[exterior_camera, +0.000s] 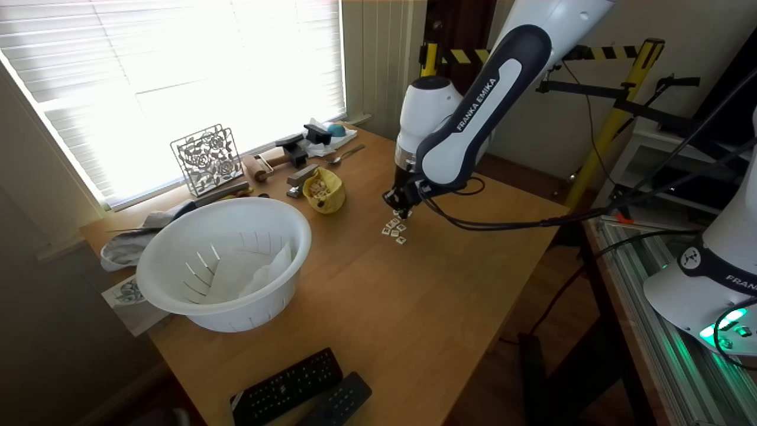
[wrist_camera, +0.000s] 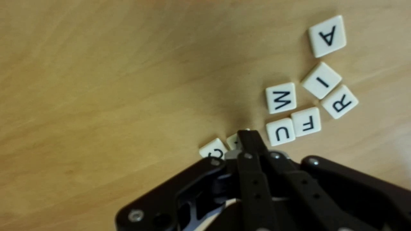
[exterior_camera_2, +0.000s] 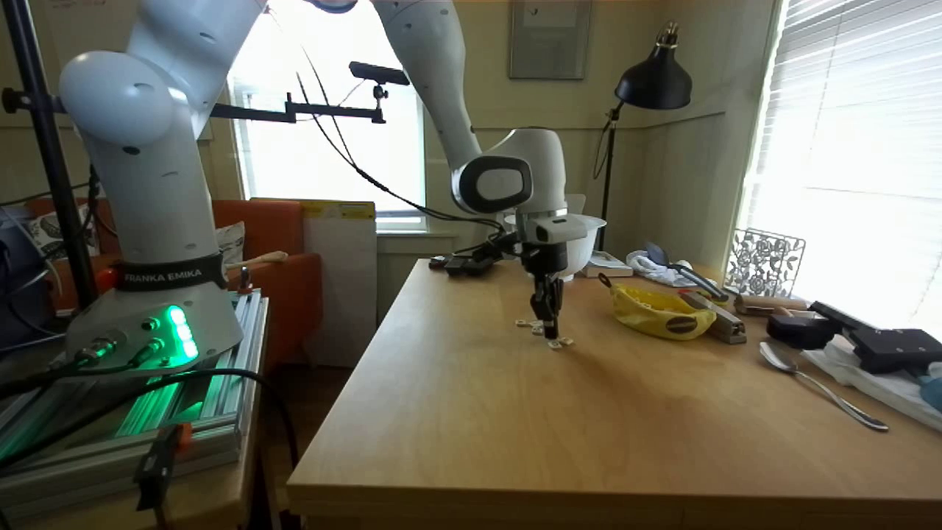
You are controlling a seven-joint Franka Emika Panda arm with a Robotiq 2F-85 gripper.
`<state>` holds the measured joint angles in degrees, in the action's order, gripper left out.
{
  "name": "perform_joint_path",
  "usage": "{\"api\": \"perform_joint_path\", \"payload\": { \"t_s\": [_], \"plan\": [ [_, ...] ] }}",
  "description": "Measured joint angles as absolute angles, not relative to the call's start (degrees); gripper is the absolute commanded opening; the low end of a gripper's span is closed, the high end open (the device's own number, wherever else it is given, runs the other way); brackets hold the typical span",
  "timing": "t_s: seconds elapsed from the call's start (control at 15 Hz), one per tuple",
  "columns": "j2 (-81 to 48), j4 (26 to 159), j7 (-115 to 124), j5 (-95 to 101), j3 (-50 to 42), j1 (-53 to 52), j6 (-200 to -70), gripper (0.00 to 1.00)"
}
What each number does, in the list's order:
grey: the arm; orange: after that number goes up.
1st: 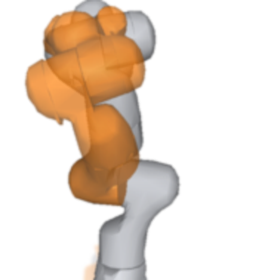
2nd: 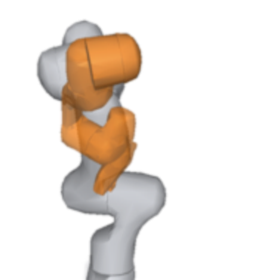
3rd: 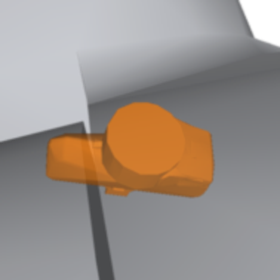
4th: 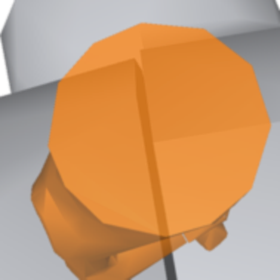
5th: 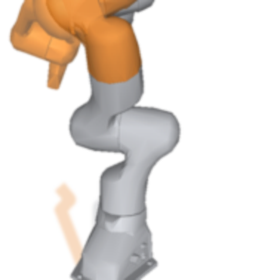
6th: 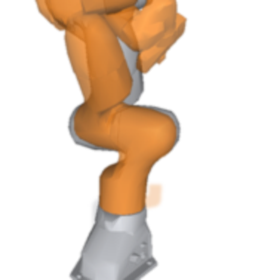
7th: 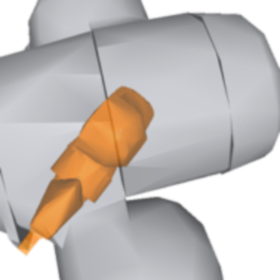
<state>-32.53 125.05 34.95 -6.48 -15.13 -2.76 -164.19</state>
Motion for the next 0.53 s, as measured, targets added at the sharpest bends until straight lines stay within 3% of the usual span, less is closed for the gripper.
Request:
{"api": "perform_joint_path", "payload": {
  "t_s": [0.53],
  "plan": [
    [-32.55,124.99,36.58,-7.15,-15.07,-2.75,-164.15,0.00]
  ]
}}
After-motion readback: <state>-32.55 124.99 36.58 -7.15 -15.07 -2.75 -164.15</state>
